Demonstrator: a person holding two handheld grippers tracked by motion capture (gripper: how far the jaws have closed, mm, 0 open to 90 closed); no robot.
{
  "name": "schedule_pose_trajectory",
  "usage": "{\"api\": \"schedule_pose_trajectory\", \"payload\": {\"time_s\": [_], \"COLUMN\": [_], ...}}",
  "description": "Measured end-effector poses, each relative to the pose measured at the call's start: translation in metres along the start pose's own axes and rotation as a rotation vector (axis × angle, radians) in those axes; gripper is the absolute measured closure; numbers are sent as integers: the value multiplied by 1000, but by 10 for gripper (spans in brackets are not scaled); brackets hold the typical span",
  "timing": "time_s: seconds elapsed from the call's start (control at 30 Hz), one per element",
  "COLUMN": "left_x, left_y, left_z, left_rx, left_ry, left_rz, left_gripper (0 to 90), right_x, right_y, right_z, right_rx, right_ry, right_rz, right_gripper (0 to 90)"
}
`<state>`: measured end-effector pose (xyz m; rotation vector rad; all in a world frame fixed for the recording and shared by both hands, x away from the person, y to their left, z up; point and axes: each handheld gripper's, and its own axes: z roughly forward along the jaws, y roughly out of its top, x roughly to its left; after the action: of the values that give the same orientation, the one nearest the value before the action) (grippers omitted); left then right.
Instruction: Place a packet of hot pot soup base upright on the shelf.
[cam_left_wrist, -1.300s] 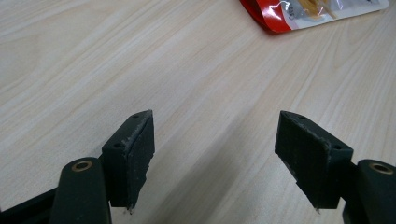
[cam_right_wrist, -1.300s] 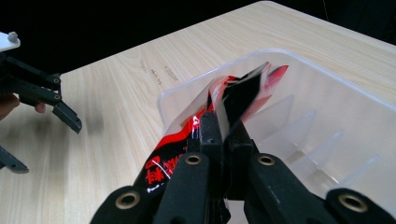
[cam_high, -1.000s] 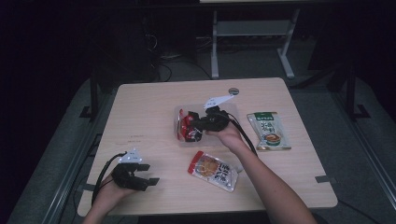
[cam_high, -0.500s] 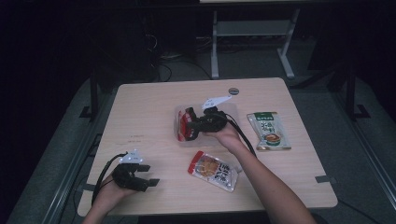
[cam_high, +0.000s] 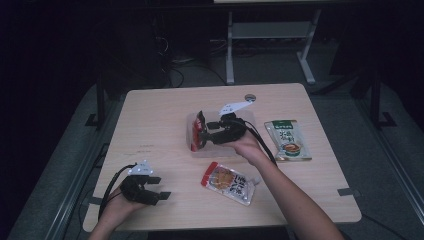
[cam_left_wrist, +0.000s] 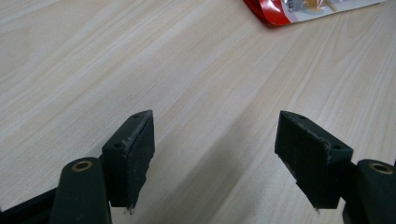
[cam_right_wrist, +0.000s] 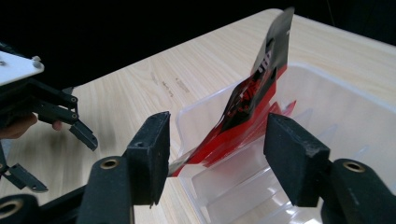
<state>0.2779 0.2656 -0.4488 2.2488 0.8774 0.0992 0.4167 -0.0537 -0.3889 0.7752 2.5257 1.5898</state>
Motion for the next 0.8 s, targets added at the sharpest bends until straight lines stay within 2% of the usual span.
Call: {"api": "schedule_pose_trajectory", "payload": {"time_s": [0.43,0.57,0.7,0.8], "left_x": [1,0,0,-1], "left_y": [0,0,1,1], "left_z": [0,1,0,1], "left_rx": [8,-1,-2,-2], "left_ry": [1,0,-2,-3], "left_rz": [1,-8,9,3], "left_gripper": [281,281,280,280], "right_x": [4,4,5,6], "right_y": [5,1,-5,-10], "right_z": [-31,-38,-46,-53], "right_rx": [-28,-13,2,10], "right_ry": [-27,-32,-41,-52], "right_rz": [-30,-34,-39,-39], "right_gripper": [388,386,380,357]}}
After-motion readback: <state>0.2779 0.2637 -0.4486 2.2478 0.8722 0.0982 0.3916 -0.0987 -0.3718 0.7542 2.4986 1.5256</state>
